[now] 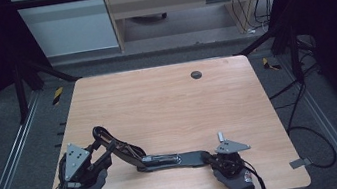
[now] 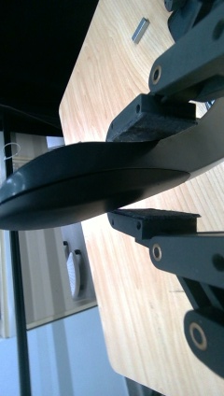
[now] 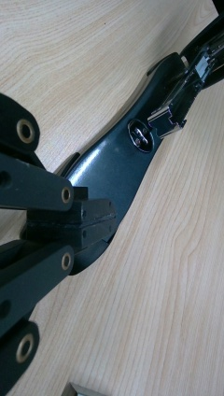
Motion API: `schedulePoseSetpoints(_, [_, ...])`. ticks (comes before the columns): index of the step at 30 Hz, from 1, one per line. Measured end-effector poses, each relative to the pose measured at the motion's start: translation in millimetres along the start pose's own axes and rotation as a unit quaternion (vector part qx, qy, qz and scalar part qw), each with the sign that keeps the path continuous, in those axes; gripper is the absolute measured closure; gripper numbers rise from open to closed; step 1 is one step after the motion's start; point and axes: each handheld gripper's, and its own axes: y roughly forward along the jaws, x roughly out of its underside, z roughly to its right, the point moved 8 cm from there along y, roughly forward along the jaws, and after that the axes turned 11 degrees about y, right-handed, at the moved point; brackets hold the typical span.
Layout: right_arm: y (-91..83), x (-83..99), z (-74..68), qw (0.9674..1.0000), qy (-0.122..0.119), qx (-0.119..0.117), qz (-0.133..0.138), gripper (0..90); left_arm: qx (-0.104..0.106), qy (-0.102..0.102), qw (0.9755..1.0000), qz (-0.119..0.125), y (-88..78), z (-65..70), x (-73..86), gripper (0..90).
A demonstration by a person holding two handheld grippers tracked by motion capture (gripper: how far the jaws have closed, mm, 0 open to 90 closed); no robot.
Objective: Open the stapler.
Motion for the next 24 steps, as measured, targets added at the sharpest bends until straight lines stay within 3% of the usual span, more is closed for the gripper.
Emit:
schedulePoseSetpoints(8, [-0.3, 0.2, 0.2, 1.0, -0.001, -0.001, -0.001, 90.0, -0.005, -0.019, 0.9998, 0.002, -4.2, -7.8, 9.3, 56.3])
schedulePoseSetpoints(24, [0.2, -0.3, 0.2, 1.0, -0.001, 0.0, 0.0, 90.0, -0.018, -0.023, 0.9996, -0.005, -7.0, -16.5, 22.5, 53.3])
